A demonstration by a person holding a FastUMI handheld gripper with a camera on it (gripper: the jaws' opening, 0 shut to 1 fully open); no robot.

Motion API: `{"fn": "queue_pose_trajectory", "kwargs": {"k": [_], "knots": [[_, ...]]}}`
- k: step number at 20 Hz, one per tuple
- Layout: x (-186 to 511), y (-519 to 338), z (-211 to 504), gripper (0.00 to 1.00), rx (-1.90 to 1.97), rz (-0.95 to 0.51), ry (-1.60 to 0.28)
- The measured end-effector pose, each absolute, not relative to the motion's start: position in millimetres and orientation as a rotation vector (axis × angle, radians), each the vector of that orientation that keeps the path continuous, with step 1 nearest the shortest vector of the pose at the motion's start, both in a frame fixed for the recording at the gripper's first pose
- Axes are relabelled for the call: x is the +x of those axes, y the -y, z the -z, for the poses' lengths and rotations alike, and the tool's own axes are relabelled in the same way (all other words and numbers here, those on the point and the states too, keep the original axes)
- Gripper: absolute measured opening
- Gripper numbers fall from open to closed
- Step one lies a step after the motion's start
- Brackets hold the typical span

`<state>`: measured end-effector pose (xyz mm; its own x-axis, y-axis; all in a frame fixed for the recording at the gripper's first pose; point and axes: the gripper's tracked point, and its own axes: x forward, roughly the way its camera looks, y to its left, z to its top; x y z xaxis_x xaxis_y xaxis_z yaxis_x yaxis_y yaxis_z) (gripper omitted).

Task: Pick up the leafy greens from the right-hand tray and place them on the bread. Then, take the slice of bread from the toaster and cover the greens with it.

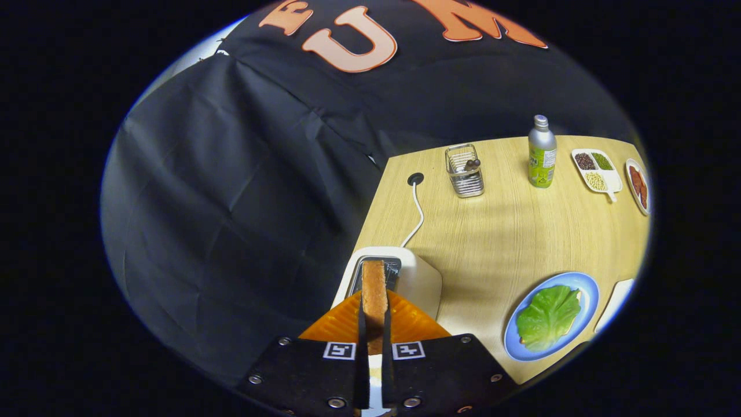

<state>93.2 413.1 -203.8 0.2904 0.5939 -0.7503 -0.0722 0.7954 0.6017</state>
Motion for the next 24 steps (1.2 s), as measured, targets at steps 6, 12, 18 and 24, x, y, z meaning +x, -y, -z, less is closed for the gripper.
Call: {"fn": "queue_pose_trajectory", "kwargs": {"k": [6, 12, 18, 24], "knots": [[92.0, -355.4, 196.6, 0.08, 0.603, -0.456, -1.129], [89.8, -305.0, 204.6, 0.08, 0.682, -0.453, -1.069], [76.5, -261.5, 214.9, 0.08, 0.77, -0.438, -1.03], [68.2, -229.8, 223.5, 0.08, 0.841, -0.422, -0.995]]}}
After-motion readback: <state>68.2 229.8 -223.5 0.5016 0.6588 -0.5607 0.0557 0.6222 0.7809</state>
